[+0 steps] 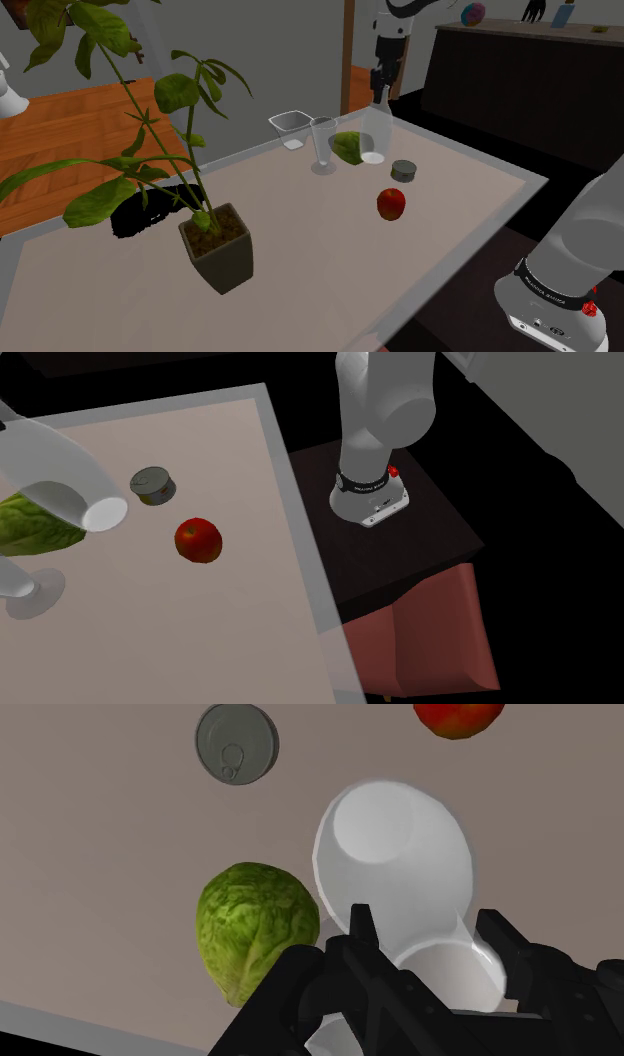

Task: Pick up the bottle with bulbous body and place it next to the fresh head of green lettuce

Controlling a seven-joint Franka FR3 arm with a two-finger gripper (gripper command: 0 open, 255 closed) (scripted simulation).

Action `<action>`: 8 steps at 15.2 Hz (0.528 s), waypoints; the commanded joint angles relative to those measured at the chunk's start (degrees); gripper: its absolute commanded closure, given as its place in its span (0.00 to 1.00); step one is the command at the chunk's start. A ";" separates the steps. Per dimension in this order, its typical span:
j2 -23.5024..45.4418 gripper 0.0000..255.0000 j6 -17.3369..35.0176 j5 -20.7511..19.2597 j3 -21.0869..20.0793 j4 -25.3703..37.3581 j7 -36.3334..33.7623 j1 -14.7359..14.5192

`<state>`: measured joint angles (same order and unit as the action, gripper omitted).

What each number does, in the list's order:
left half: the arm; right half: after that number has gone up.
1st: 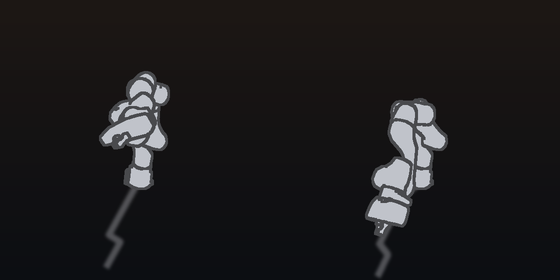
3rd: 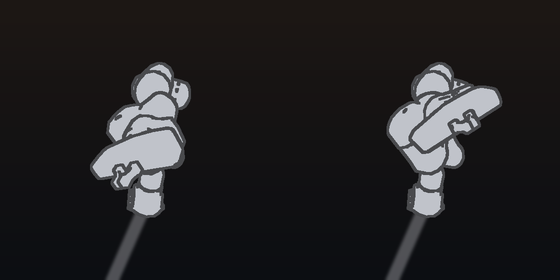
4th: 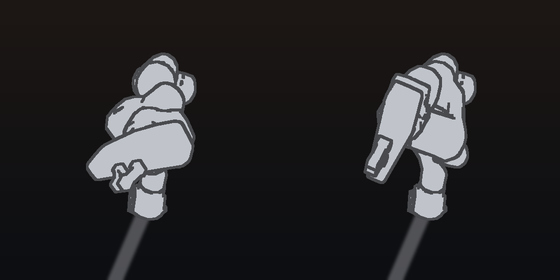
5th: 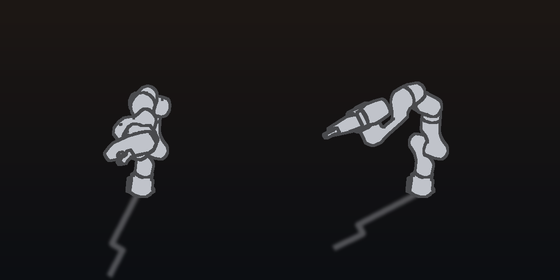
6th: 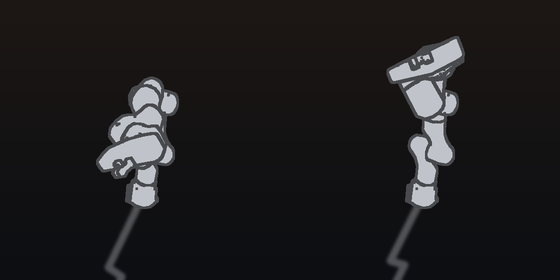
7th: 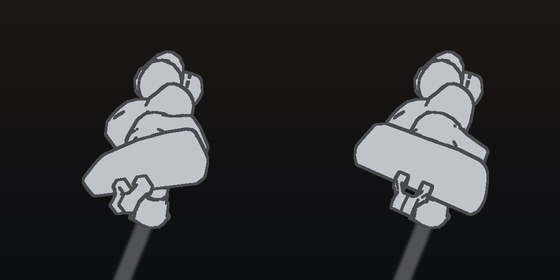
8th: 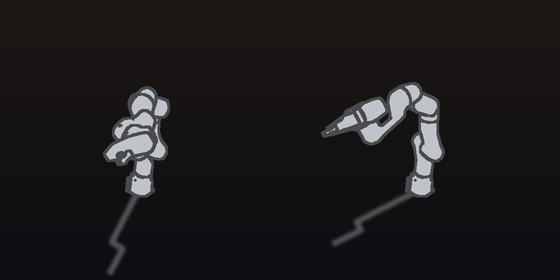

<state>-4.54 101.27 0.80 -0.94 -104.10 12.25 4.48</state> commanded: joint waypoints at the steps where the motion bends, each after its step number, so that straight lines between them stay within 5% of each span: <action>1: -0.09 1.00 1.69 0.01 -0.03 -1.72 -0.02 -0.02; 8: 0.11 1.00 7.06 0.02 -0.04 -6.89 0.04 -0.03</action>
<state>-4.32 107.49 0.82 -0.95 -110.11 12.32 4.47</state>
